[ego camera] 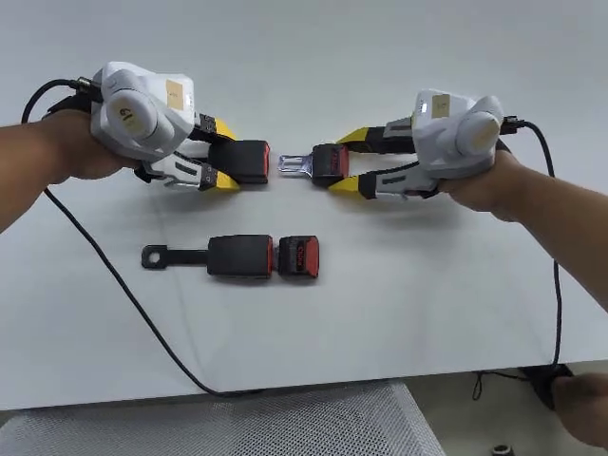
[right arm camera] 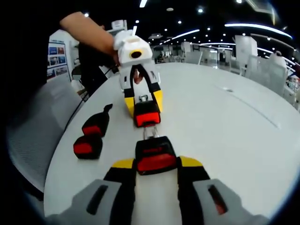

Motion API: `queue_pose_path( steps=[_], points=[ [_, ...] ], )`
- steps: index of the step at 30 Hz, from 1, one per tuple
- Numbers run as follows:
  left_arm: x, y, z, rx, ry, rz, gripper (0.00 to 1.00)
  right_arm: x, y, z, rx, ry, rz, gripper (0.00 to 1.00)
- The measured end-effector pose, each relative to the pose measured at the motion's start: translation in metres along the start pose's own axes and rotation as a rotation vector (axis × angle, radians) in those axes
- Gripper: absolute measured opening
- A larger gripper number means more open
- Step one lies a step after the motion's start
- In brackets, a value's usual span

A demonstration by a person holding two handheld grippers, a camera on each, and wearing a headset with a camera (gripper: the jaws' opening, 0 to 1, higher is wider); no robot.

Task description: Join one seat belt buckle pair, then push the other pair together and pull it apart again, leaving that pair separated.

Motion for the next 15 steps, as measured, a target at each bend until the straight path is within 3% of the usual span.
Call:
queue_pose_path(
  steps=[15],
  points=[
    [0.0, 0.0, 0.001, 0.005, -0.01, 0.0, 0.35, -0.008, -0.014, 0.004, 0.001, 0.02, 0.027, 0.34]
  ],
)
Point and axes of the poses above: the centre of the closed fingertips' face, and the gripper's own axes: y roughly backward along the fingers, z roughly to its left, x roughly out of its underside, the point moved 5 cm from there along y, roughly backward along the fingers, and after that the axes turned 15 degrees about -y, right-handed, at the moved point
